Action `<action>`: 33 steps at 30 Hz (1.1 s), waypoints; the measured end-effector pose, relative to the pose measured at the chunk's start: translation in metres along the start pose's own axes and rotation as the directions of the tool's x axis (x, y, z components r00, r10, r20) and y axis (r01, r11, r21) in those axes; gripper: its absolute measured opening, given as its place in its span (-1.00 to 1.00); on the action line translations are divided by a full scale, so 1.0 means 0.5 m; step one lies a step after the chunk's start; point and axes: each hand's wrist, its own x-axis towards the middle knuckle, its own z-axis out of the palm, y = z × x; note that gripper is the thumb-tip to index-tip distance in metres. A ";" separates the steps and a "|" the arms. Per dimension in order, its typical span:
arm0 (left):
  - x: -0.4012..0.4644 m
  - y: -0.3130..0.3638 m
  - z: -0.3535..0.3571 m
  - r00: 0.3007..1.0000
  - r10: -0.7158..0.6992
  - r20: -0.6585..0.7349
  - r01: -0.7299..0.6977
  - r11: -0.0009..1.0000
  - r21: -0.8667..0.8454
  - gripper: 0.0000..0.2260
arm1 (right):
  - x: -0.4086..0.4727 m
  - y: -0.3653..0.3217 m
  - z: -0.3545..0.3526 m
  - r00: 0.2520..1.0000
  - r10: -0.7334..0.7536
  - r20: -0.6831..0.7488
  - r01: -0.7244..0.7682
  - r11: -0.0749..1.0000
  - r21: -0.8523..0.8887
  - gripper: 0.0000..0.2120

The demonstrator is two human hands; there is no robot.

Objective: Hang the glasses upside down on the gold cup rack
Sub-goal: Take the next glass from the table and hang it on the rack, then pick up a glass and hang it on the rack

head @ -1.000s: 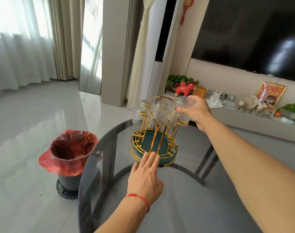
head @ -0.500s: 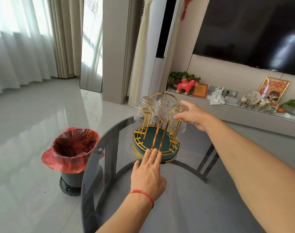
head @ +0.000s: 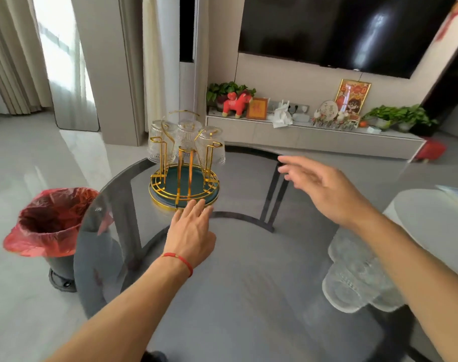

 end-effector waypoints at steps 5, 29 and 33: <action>-0.082 0.164 0.006 0.946 0.298 0.123 -0.240 0.906 -0.350 -0.48 | -0.309 0.068 -0.049 0.905 0.045 -0.423 -0.042 0.999 0.017 -0.81; -0.096 0.326 0.007 0.987 0.131 0.093 -0.052 0.808 -0.586 -0.30 | -0.353 0.144 -0.046 0.865 0.085 -0.495 -0.104 0.995 -0.010 -0.81; -0.094 0.259 -0.024 0.993 0.012 0.121 0.070 0.757 -0.650 -0.30 | -0.338 0.123 -0.025 0.860 -0.030 -0.509 -0.054 0.987 -0.150 -0.82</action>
